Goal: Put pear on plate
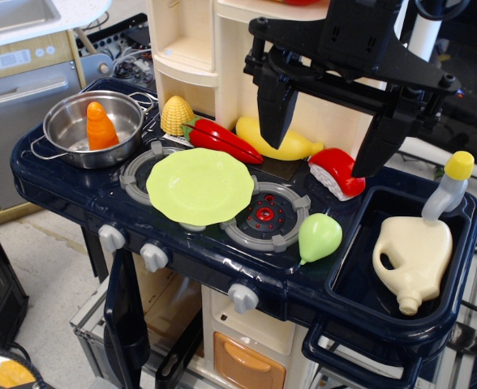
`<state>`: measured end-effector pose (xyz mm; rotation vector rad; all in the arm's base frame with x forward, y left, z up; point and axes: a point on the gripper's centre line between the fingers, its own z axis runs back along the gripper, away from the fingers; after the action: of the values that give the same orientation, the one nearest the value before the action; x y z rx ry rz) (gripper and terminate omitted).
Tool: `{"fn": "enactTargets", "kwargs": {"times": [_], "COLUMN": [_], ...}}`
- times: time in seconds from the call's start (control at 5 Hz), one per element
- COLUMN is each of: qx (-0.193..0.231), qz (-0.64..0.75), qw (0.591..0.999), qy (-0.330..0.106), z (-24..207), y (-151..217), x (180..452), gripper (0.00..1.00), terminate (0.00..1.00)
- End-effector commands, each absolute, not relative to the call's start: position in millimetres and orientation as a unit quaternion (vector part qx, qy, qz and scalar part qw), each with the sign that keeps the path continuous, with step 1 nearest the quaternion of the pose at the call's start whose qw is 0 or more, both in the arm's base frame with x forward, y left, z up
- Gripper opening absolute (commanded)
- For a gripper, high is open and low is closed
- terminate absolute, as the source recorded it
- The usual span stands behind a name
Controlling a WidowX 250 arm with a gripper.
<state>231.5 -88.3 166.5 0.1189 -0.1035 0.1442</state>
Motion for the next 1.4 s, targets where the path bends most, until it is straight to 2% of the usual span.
{"fn": "enactTargets", "kwargs": {"times": [0.0,0.2,0.4,0.6,0.8,1.0,1.2], "qx": [0.059,0.028,0.003,-0.005,0.003,0.004,-0.012], "qz": [0.072,0.048,0.037,0.029,0.02,0.012,0.01], "qw": [0.994,0.995,0.993,0.991,0.989,0.991,0.992], "qy": [-0.052,-0.088,-0.108,-0.134,-0.144,-0.131,-0.125], "z": [167,143,123,99,81,68,53], "y": [-88,-91,-97,-98,-97,-95,-92], "x": [232,256,268,282,292,295,299], "gripper": [1.0,1.0,1.0,1.0,1.0,1.0,1.0], "terminate": [0.0,0.0,0.0,0.0,0.0,0.0,0.0]}}
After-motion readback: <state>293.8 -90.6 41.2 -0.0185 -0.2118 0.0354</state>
